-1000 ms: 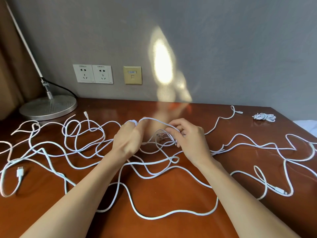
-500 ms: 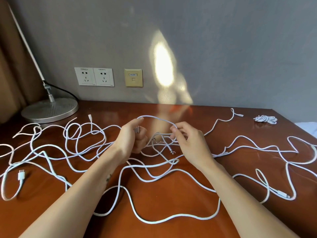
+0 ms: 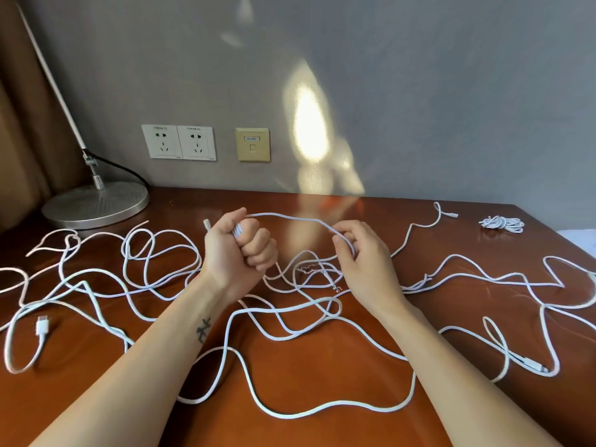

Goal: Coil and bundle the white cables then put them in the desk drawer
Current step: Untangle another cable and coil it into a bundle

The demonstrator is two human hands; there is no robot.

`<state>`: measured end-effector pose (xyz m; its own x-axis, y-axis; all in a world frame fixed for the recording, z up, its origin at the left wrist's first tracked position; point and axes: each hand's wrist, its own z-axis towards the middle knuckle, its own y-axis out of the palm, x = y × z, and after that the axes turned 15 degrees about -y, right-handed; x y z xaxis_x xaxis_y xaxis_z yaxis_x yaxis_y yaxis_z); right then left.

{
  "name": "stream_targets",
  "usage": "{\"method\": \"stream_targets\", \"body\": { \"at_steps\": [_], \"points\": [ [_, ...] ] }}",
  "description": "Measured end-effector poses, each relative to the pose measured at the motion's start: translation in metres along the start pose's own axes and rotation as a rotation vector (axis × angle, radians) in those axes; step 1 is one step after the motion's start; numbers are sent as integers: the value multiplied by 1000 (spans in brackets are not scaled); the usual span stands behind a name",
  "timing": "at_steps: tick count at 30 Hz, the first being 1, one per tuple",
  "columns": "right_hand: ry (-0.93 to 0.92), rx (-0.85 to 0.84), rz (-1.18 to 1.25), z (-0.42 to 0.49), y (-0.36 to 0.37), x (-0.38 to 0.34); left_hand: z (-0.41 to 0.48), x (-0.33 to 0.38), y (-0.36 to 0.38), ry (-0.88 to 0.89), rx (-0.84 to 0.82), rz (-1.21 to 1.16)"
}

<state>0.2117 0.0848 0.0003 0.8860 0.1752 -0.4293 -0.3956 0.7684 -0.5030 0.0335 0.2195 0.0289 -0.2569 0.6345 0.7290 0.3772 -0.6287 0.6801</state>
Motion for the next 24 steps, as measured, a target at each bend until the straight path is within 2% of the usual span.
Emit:
{"method": "stream_targets", "body": {
  "at_steps": [5,12,15,18,20,22,24],
  "points": [
    [-80,-142,-25,-1,0,0,2,5,-10,116,14,-222],
    [-153,-246,-87,0,-3,-10,2,12,-7,162,23,-487],
    [-178,-321,-67,-2,-3,-15,2,14,-4,163,100,-524],
    [-189,-298,-69,-2,-1,-13,6,16,-6,169,141,-516],
    [-205,-245,-70,-2,0,-14,12,15,-6,198,246,-318],
    [-221,-171,-72,-2,3,-16,17,9,-4,258,416,131],
    [-214,-112,-72,-2,5,-16,17,-2,-1,380,472,614]
  ]
}}
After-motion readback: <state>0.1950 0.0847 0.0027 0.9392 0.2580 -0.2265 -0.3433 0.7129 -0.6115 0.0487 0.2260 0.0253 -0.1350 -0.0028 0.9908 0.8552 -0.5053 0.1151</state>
